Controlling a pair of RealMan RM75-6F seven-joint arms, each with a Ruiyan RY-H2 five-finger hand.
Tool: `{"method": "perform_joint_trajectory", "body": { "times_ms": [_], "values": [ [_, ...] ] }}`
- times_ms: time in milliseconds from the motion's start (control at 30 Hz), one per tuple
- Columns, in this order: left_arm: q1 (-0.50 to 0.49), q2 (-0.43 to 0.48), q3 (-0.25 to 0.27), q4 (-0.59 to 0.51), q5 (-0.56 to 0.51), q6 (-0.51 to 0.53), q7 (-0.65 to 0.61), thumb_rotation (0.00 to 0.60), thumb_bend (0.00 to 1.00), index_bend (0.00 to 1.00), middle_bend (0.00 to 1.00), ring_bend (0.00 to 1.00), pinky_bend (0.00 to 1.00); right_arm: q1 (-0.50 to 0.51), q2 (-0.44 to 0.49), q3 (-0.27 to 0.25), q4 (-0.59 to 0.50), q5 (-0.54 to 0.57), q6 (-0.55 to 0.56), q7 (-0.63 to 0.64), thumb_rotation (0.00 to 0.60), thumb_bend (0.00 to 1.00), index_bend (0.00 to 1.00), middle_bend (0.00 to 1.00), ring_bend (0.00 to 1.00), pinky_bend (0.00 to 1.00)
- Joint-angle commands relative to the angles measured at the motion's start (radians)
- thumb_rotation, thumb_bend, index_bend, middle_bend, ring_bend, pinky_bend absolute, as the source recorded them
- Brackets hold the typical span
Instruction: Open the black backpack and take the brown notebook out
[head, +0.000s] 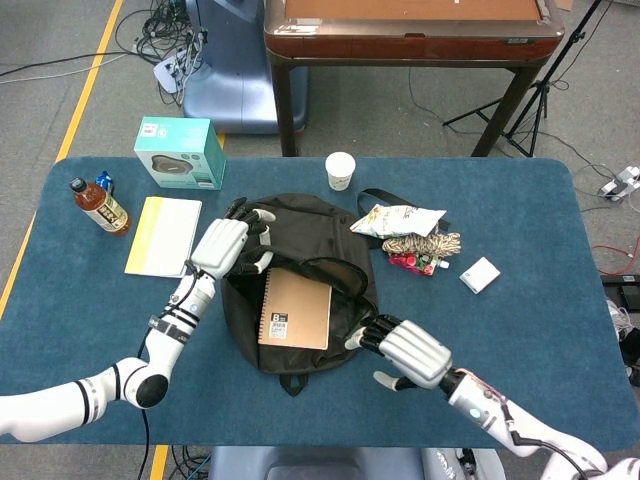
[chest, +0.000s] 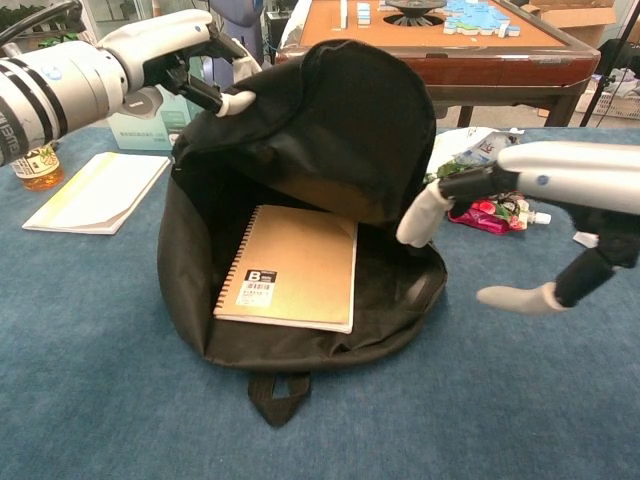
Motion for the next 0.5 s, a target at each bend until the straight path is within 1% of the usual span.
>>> {"method": "perform_joint_trajectory", "body": {
  "times_ms": [33,200,367,500],
  "values": [
    [0.000,0.005,-0.001,-0.011,-0.014,0.005,0.012,0.600,0.71,0.83,0.27,0.14,0.02,0.057,-0.114,0.040,0.073,0.083,-0.060,-0.072,0.600,0.35,0.28,0.29,0.15,0.23],
    [0.003,0.009,-0.001,-0.028,-0.033,0.016,0.022,0.600,0.71,0.83,0.27,0.14,0.02,0.096,-0.218,0.058,0.148,0.138,-0.079,-0.129,0.600,0.35,0.28,0.29,0.15,0.23],
    [0.002,0.006,-0.006,-0.040,-0.057,0.025,0.027,0.600,0.71,0.83,0.27,0.14,0.02,0.121,-0.307,0.070,0.225,0.164,-0.055,-0.172,0.600,0.28,0.28,0.29,0.15,0.23],
    [-0.001,0.005,-0.004,-0.046,-0.067,0.030,0.039,0.600,0.71,0.82,0.27,0.14,0.02,0.136,-0.366,0.073,0.277,0.185,-0.045,-0.178,0.600,0.22,0.28,0.28,0.15,0.23]
  ]
}}
